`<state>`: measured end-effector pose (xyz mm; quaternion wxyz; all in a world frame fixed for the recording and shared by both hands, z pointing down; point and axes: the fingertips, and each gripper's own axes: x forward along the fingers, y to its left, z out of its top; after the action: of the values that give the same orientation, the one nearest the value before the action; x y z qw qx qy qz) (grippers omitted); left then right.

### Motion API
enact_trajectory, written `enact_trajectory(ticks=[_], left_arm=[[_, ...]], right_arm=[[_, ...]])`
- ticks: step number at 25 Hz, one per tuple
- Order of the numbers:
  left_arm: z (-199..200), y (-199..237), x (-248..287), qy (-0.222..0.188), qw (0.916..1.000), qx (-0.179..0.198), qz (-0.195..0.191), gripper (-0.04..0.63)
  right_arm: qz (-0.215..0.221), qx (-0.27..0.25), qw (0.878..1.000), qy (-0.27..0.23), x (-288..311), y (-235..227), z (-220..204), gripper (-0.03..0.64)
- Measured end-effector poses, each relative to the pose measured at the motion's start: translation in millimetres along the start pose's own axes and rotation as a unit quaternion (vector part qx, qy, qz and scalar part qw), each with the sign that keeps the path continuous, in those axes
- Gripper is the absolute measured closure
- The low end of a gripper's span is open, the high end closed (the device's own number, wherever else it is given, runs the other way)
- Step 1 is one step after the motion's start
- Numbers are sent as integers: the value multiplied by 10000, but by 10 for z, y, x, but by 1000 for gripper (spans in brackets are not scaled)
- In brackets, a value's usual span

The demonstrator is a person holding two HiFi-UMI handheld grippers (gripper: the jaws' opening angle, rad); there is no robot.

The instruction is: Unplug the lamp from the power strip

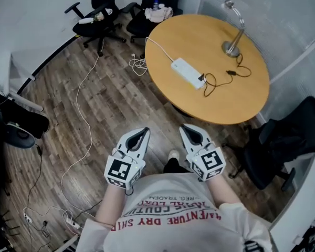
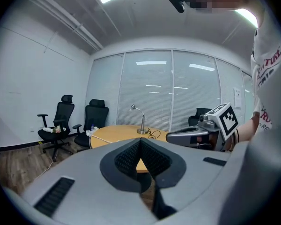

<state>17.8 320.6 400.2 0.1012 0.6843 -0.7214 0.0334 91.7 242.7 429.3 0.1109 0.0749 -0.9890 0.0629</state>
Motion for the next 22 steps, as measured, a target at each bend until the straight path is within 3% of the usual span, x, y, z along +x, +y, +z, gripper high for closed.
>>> enact_trajectory(ticks=[7, 14, 22], left_arm=[[203, -89, 1121, -15, 9999, 108, -95, 568], [157, -52, 1757, 230, 9991, 114, -334, 568], [164, 154, 2575, 427, 9915, 192, -1210, 568]], right_arm=[[-203, 58, 9997, 101, 93, -1193, 73, 586], [-551, 332, 9978, 161, 184, -1859, -14, 586], [-1375, 657, 9878, 312, 358, -2356, -113, 586]])
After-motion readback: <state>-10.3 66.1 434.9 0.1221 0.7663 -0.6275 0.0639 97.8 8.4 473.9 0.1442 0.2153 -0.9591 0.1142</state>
